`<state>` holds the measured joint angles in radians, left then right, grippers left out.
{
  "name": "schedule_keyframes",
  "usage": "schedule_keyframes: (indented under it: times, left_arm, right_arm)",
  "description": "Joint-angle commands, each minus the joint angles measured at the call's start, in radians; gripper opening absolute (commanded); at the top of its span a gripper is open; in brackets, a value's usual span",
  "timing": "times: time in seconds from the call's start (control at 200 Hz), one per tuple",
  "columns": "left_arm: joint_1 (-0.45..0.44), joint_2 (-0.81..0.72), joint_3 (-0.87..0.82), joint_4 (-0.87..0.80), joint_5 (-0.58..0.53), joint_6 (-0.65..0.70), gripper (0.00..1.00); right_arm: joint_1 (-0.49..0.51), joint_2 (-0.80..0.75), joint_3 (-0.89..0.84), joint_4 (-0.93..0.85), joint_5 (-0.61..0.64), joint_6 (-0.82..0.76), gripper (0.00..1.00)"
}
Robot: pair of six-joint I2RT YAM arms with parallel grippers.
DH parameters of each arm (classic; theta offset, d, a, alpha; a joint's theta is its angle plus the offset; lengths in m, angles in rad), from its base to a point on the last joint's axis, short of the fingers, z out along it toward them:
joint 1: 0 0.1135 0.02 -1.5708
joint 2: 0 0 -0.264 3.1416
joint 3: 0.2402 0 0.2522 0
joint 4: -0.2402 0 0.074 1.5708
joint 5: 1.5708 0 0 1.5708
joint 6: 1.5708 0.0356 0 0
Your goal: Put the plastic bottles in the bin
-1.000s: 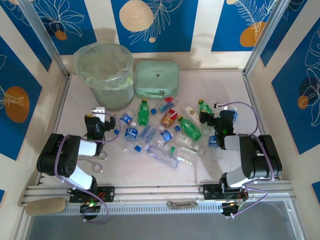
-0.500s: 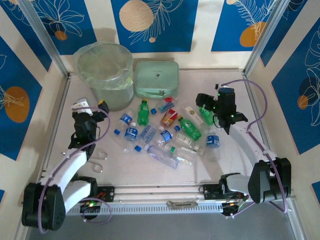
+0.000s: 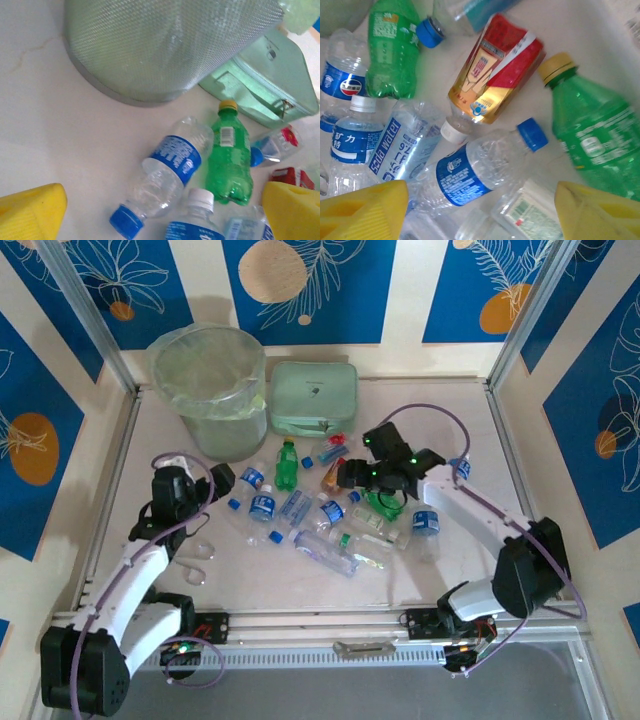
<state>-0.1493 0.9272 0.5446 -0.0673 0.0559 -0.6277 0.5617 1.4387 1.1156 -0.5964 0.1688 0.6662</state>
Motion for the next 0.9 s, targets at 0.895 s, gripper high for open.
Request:
schedule_keyframes:
  times: [0.895]
  left_arm:
    - [-0.178, 0.043, 0.11, -0.141, 0.032, 0.079, 1.0]
  right_arm:
    - [0.031, 0.482, 0.212, 0.187, 0.192, 0.472, 0.71]
